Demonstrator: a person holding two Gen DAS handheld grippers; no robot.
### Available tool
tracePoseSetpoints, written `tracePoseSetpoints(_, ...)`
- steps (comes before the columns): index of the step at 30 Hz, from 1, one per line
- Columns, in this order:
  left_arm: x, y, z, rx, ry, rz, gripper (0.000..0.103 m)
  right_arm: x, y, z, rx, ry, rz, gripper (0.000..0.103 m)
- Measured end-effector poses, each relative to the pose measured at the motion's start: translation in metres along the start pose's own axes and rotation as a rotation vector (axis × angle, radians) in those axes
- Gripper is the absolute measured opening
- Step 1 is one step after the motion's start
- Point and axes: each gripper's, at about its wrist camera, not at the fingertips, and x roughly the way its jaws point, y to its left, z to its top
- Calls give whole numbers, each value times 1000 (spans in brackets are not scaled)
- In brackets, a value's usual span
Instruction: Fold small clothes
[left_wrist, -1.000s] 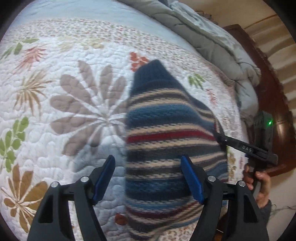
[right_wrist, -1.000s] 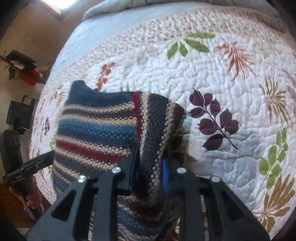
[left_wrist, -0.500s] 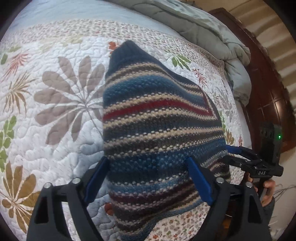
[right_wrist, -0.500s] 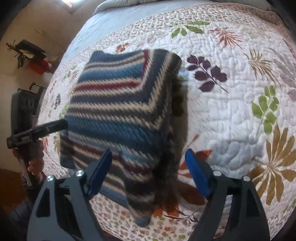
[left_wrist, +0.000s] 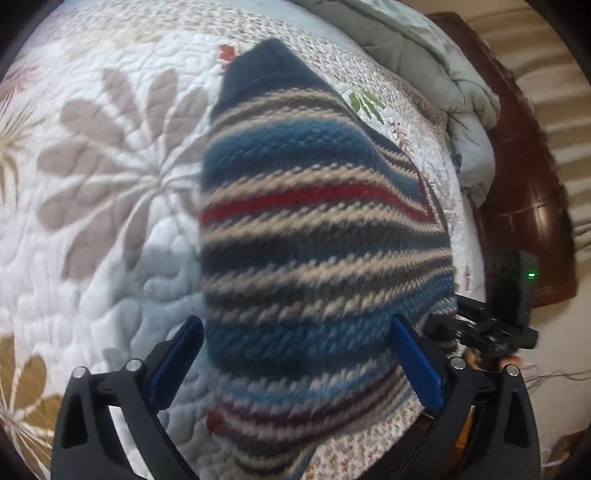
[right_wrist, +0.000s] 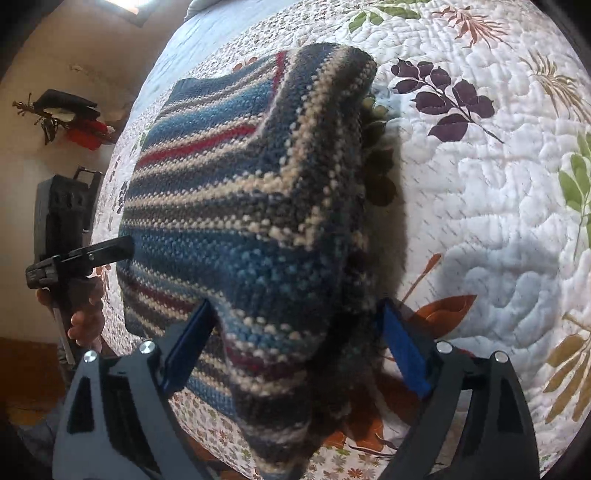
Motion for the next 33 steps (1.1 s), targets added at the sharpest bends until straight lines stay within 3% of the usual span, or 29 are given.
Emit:
tracePoseSetpoints(4,8,-3,-10,29,31,-54,99,7,6,-3,-23,10,4,90)
tracePoseSetpoints(6,19,-5,-10,31,31,-40,99,10,8,-1,-24,10,10,91)
tracePoseSetpoints(10,30,3,-5,-15,50,-114,100,18,6,4,-14,13,52,93)
tracePoseSetpoints(13,27,6,-6,-23,38,-116,91,24,-1,8,6,19,113,92)
tracePoseSetpoints(14,23,9,-8,-25,33,-107,84,25,-1,9,1,24,130,89)
tracePoseSetpoints(15,20,9,-10,-41,21,-98,80,26,-3,8,-4,26,156,72)
tracePoseSetpoints(16,18,10,-11,-54,11,-95,72,29,-1,7,10,36,214,63)
tracePoseSetpoints(19,7,10,-17,-86,-29,-82,59,30,9,6,-13,22,208,52)
tracePoseSetpoints(23,-11,12,-22,-101,-81,-69,54,25,34,5,-62,5,204,47)
tracePoseSetpoints(30,-82,38,-51,-125,-233,-79,54,21,100,7,-224,-60,209,45)
tracePoseSetpoints(33,-92,55,-69,-139,-242,-53,55,39,117,13,-244,-21,206,45)
